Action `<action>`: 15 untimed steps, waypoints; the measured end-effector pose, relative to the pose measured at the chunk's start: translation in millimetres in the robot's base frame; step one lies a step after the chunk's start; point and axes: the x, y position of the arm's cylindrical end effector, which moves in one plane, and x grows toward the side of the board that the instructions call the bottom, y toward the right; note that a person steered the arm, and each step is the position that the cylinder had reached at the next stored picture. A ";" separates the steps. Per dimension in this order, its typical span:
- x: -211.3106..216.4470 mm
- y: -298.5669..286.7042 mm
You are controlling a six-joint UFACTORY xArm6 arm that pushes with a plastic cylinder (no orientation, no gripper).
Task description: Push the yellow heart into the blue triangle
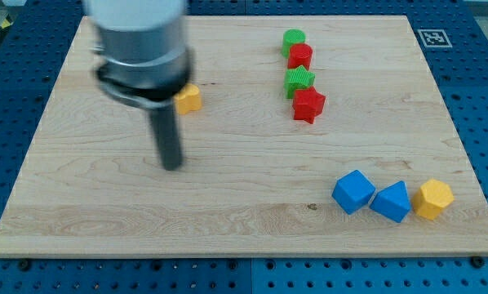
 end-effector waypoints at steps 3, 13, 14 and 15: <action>-136.5 -41.0; -24.9 71.3; -8.6 88.7; 4.1 113.0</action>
